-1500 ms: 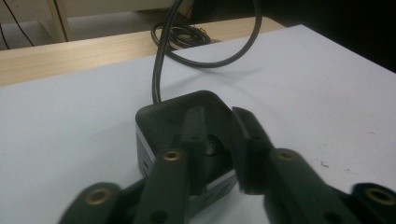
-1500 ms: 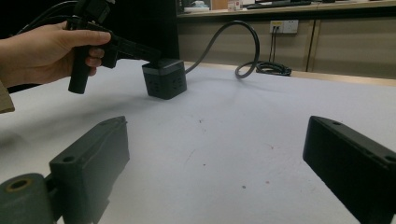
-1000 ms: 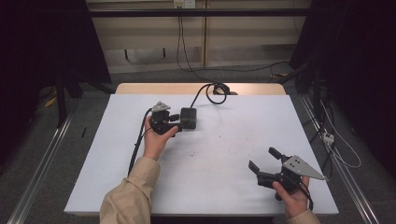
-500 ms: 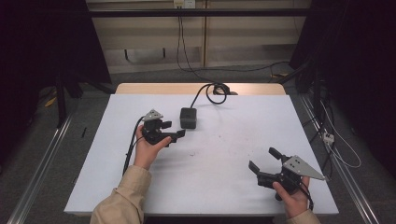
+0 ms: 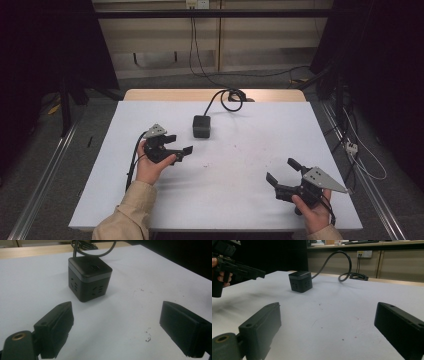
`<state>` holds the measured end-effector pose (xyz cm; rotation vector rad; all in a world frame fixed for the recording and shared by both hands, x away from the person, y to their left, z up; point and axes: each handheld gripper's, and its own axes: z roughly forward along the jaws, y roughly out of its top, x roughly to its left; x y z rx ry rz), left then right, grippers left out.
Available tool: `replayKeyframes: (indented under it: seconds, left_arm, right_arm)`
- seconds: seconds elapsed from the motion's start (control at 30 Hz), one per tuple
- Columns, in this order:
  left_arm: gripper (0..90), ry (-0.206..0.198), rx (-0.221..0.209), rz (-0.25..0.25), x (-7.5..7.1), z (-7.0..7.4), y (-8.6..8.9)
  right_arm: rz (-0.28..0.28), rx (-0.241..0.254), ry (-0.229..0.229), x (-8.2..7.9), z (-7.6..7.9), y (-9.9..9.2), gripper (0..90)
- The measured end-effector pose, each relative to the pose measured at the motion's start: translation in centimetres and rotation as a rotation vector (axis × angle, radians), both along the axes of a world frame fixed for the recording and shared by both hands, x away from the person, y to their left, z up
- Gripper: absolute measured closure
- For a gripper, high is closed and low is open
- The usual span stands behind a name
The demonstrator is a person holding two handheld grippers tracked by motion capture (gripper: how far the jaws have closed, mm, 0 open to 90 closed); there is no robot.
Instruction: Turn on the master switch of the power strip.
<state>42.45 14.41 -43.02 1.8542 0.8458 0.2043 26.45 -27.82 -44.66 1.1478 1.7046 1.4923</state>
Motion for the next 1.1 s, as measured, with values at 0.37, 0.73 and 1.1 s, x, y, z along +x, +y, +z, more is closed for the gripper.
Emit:
replayKeyframes:
  seconds: [0.37,0.73,1.1]
  left_arm:
    - [8.8,-0.005,0.009,-0.010,-1.3,0.0,1.6]
    - [7.8,-0.014,0.022,-0.020,-2.5,-0.1,2.7]
    - [7.7,-0.020,0.041,-0.009,-3.6,-0.3,4.2]
  right_arm:
    - [0.006,-0.006,0.000,0.0,0.0,-0.1,6.7]
    - [0.009,-0.008,0.000,0.0,0.0,0.0,6.7]
    - [0.010,-0.008,-0.002,0.0,0.0,0.0,6.7]
